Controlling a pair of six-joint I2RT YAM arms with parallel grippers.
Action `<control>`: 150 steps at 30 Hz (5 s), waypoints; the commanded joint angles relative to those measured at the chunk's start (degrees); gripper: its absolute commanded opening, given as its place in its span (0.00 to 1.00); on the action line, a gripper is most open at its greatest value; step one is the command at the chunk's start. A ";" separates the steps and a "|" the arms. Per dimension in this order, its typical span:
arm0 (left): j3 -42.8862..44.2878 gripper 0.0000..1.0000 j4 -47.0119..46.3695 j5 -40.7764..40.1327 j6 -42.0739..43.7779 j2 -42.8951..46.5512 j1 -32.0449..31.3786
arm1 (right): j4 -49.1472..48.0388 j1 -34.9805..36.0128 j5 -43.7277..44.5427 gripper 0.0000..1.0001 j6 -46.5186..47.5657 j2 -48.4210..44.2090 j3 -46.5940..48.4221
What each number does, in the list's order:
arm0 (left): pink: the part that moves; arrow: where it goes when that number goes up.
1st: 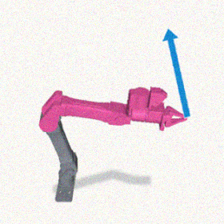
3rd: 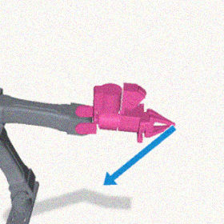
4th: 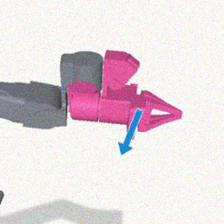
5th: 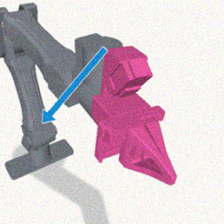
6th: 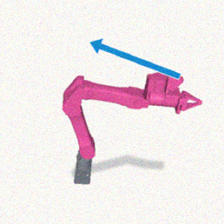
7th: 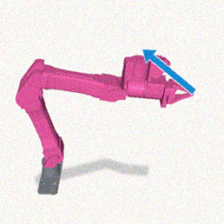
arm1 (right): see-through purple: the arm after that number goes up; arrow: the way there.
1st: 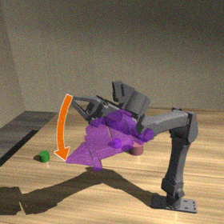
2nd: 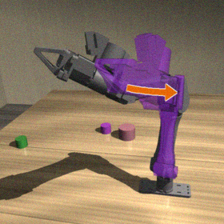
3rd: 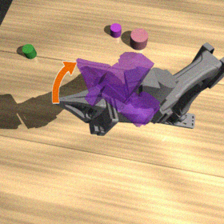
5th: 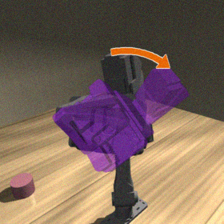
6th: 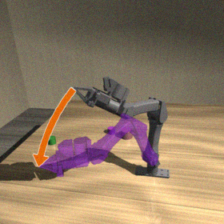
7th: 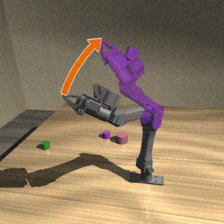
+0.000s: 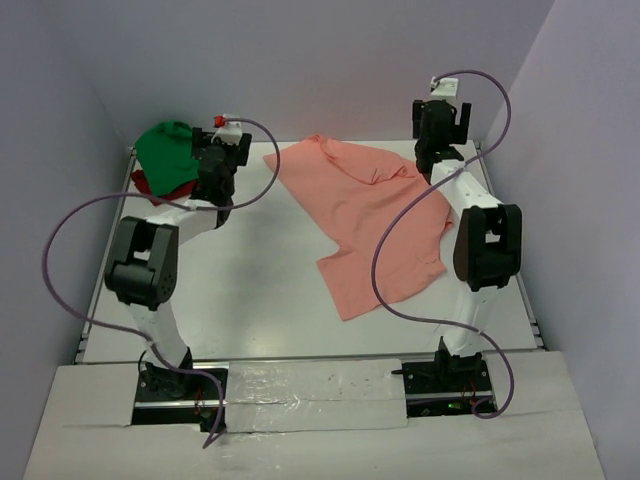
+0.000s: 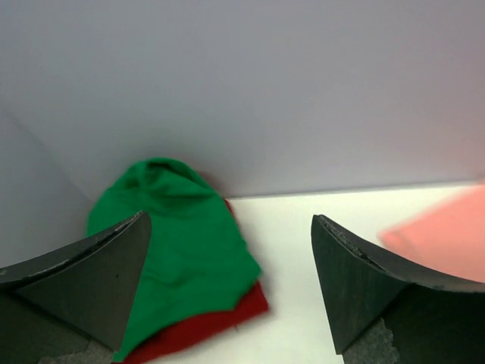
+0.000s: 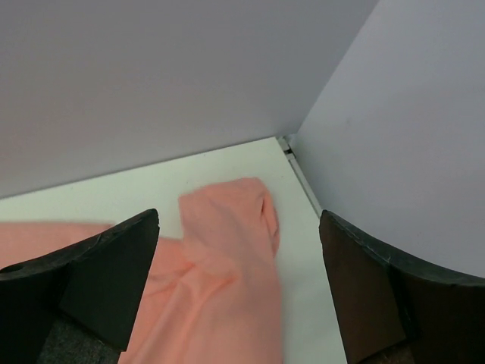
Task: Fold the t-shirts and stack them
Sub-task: Flatten out the tshirt
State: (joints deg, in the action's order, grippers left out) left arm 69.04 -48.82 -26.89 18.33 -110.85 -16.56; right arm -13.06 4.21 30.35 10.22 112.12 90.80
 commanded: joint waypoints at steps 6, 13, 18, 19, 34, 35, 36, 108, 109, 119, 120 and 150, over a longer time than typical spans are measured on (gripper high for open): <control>0.39 0.85 30.61 31.62 -13.58 12.77 1.09 | 11.11 3.09 -5.99 0.92 -0.63 -12.87 -3.53; 14.96 0.31 37.92 34.27 -14.90 0.13 1.09 | 24.57 3.53 -21.54 0.00 -7.14 -24.73 -8.34; 28.59 0.00 45.55 36.29 -16.48 -12.08 1.09 | 26.51 3.79 -27.27 0.00 -6.35 -34.66 -14.07; 31.83 0.00 46.00 36.73 -16.57 -13.42 1.00 | 27.38 3.88 -27.71 0.00 -6.00 -35.81 -15.64; 55.91 0.00 57.50 40.87 -17.09 -32.05 -2.69 | 33.18 3.97 -27.89 0.00 -4.24 -45.67 -18.13; 58.21 0.00 59.52 40.52 -17.27 -33.37 -2.87 | 33.80 3.97 -27.89 0.00 -4.24 -46.37 -17.86; 60.32 0.00 63.63 40.26 -17.19 -36.08 -3.04 | 34.15 3.97 -27.97 0.00 -4.15 -46.81 -17.59; 7.96 0.00 82.06 50.37 -9.36 16.54 8.92 | 52.09 18.82 -45.91 0.00 -3.89 -29.15 -23.65; 7.35 0.01 80.65 50.19 -9.54 15.76 6.65 | 52.00 19.08 -44.43 0.00 -3.80 -29.15 -23.74; 8.57 0.34 70.45 53.09 -12.79 5.47 0.03 | 51.91 19.61 -42.66 0.55 -1.52 -29.94 -23.57; 8.66 0.35 69.83 52.74 -12.70 4.77 -0.05 | 51.82 19.61 -41.61 0.55 -1.52 -30.11 -23.57; 19.29 0.43 66.39 51.50 -14.73 -9.65 -0.23 | 52.61 20.05 -38.96 0.56 -0.02 -28.36 -23.83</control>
State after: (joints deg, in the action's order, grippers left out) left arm 84.79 14.87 21.69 3.57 -119.98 -16.73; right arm 40.69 23.77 -9.54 9.45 84.12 66.37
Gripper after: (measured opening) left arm 0.424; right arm 0.562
